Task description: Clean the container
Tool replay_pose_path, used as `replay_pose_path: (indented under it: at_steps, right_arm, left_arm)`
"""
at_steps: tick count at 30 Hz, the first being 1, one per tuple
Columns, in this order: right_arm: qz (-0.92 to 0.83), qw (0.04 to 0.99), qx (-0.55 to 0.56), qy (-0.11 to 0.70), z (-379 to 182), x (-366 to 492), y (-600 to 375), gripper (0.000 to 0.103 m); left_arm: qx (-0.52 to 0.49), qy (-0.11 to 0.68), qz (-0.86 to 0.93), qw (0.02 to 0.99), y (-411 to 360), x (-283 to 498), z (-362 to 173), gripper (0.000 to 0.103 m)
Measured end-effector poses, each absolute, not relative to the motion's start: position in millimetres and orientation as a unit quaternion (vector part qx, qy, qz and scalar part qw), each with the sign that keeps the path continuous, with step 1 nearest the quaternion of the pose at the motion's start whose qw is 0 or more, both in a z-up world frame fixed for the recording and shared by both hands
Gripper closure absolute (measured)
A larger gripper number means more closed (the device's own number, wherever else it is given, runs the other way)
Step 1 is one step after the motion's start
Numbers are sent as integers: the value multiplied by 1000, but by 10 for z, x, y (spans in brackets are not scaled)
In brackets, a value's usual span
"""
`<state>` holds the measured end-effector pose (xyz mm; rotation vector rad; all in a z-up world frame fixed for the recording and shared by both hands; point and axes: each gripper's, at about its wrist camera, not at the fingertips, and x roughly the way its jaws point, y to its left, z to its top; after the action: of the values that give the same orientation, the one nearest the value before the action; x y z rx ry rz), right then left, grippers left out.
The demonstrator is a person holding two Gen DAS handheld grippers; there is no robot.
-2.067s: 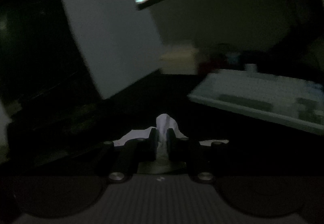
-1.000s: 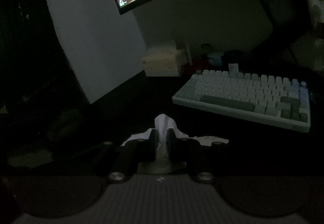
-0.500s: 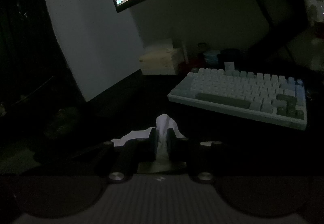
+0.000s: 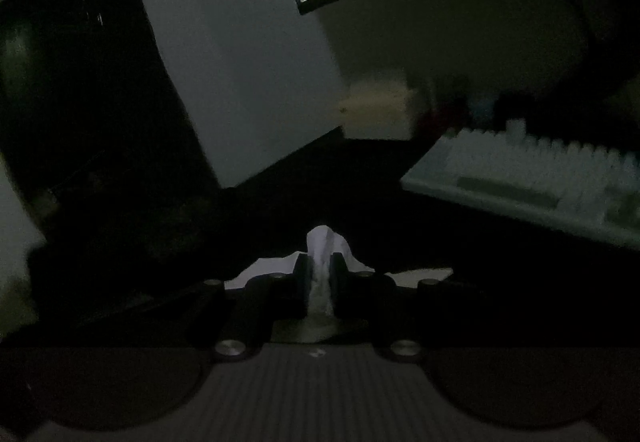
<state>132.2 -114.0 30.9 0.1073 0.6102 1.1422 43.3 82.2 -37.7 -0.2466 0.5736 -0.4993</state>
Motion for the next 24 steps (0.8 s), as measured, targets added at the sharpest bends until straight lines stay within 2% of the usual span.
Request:
replay_pose_path:
  at_steps: [6, 14, 24]
  right_arm:
    - [443, 836, 70, 314, 210, 1649, -1352, 90]
    - [521, 801, 65, 287, 323, 1235, -1227, 90]
    - [439, 844, 71, 298, 255, 1395, -1475, 90]
  left_arm:
    - [-126, 278, -238, 922, 872, 436, -385, 58]
    - [-124, 283, -248, 918, 857, 423, -426, 57]
    - [-114, 289, -238, 920, 833, 397, -415, 56]
